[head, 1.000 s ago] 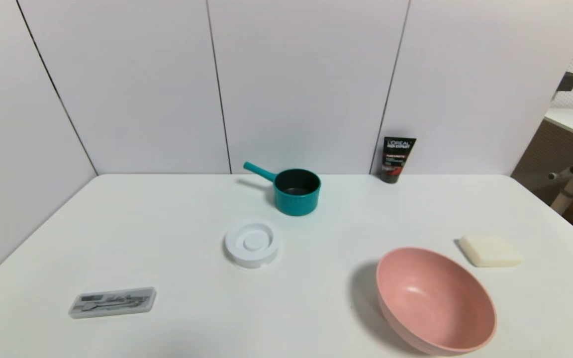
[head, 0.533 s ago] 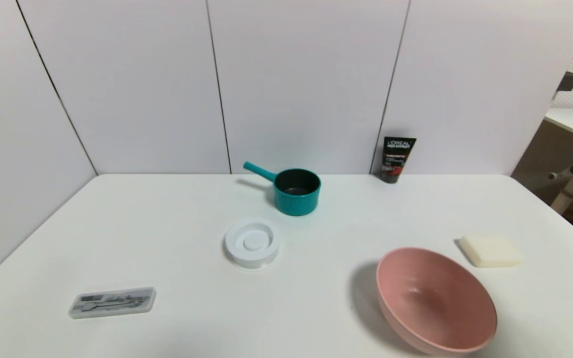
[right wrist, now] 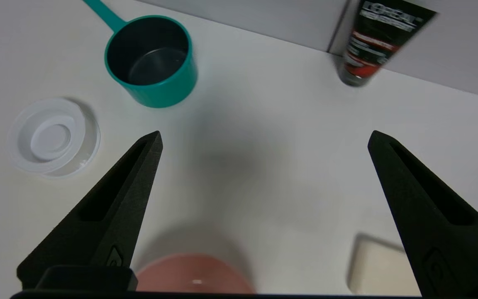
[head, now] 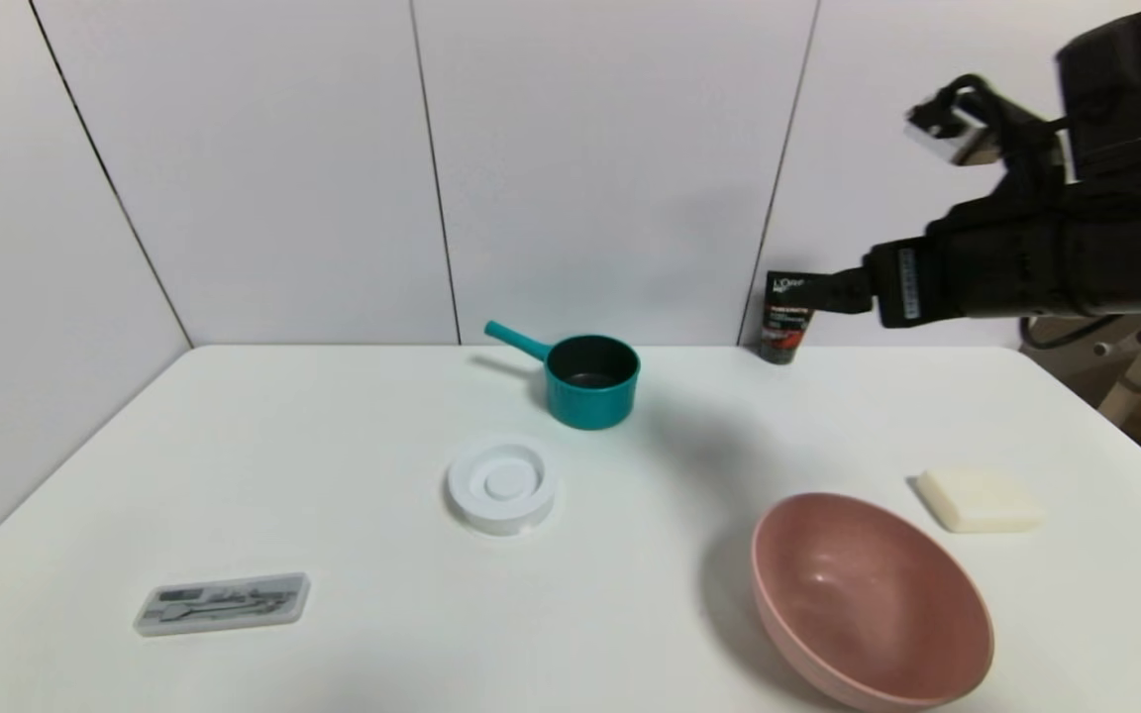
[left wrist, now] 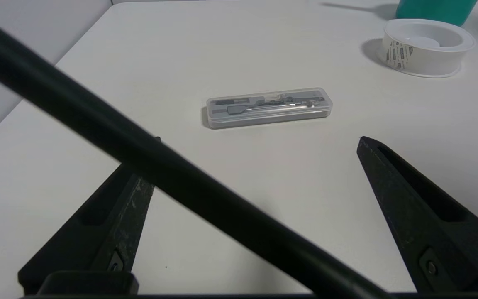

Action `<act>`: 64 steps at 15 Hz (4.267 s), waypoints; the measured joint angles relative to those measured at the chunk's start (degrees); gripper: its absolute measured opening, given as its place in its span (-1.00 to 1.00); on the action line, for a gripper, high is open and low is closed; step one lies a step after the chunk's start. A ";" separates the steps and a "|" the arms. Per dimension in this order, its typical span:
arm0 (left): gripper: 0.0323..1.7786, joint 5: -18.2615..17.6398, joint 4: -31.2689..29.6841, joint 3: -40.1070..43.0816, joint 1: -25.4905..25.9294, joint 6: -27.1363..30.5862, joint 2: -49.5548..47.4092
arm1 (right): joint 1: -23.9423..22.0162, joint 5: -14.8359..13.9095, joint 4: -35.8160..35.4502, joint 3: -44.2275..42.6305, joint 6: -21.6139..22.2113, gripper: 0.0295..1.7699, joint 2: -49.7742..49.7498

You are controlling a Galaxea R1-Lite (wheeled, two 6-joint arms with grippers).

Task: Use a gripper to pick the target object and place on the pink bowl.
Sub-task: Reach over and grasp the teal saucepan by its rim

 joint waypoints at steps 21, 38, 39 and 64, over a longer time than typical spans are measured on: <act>0.90 0.00 0.00 0.00 0.00 0.02 0.00 | 3.50 32.09 -0.12 -28.70 -32.13 0.93 37.44; 0.90 0.02 0.00 0.00 0.00 -0.09 0.00 | 3.28 35.56 7.90 -31.95 -49.09 0.93 42.01; 0.90 0.00 0.00 0.00 0.00 -0.06 0.00 | 3.56 35.54 8.57 -32.04 -49.12 0.93 42.01; 0.90 0.00 0.00 0.00 0.00 -0.09 0.00 | 5.52 35.26 14.71 -32.61 -56.98 0.93 43.97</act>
